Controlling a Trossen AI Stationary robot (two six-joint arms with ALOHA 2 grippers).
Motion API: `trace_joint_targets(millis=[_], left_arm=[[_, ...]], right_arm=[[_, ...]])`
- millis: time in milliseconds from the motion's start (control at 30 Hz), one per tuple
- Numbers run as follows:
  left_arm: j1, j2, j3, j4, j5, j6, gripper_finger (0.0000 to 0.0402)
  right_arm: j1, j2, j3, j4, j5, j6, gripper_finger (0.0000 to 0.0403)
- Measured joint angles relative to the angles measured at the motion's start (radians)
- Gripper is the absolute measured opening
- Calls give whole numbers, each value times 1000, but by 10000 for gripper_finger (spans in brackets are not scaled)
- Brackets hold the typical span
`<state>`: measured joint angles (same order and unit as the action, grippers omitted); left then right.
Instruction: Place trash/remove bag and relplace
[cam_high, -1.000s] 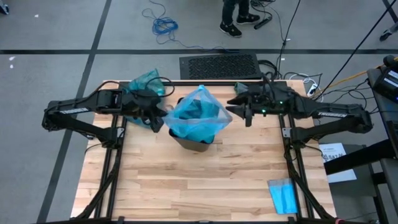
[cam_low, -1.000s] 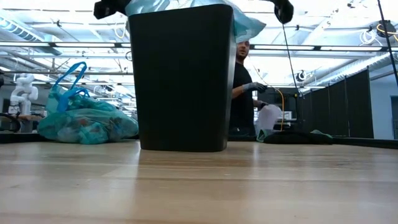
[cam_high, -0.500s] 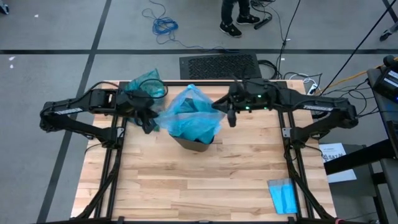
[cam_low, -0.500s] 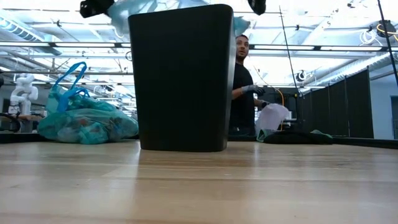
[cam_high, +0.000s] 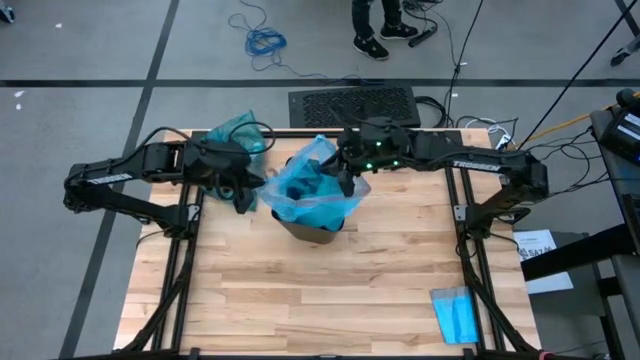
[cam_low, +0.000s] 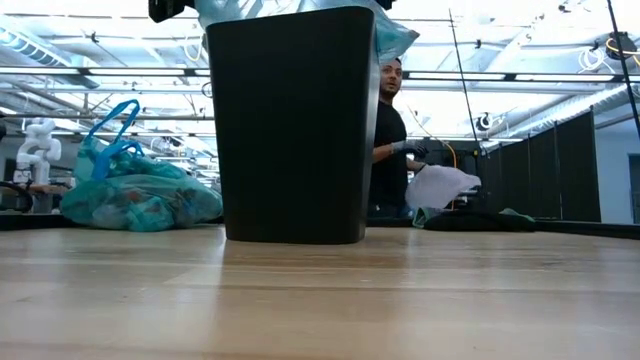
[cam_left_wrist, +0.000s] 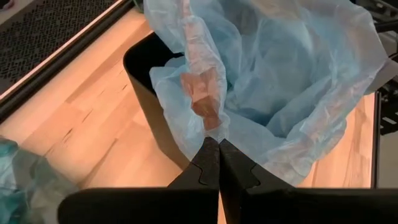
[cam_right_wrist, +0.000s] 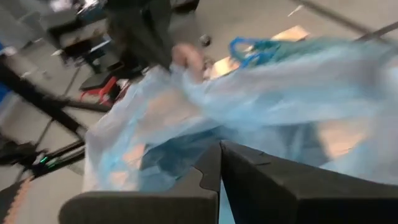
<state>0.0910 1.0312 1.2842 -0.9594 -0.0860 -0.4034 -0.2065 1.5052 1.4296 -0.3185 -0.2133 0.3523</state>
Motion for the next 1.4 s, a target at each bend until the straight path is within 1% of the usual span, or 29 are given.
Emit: trace_joint_targets(millis=[167,333,400,633,733,833,900,1033,1167,1300,1333,1400], left_arm=[[0,-31,-1,2,1,17,0],[0,-71,-1,6,-18,19,0],[0,-93,-1,11,-30,20,0],[0,-137,-1,18,-74,47,0],[0,-137,-1,14,-90,29,0],[0,-106,-1,39,-76,19,1],[0,-75,-1,71,-61,25,12],[0,-19,0,202,-56,39,58],[0,10,-3,251,-46,28,95],[0,-1,-2,312,-14,68,101],[0,-5,-2,313,-11,70,102],[1,-19,-2,265,-17,70,102]], right_arm=[[20,29,1,1,-80,27,0],[54,29,1,0,-86,50,0],[63,29,1,-2,-109,55,0],[92,29,1,-37,-109,66,0],[100,29,1,-38,-106,65,0],[100,29,1,-37,-98,65,0],[98,29,1,-37,-97,64,0],[96,29,1,-41,-97,59,0],[96,29,1,-69,-95,54,0],[97,29,0,-90,-95,51,0],[100,29,0,-90,-95,51,0],[103,29,0,-90,-92,51,0]])
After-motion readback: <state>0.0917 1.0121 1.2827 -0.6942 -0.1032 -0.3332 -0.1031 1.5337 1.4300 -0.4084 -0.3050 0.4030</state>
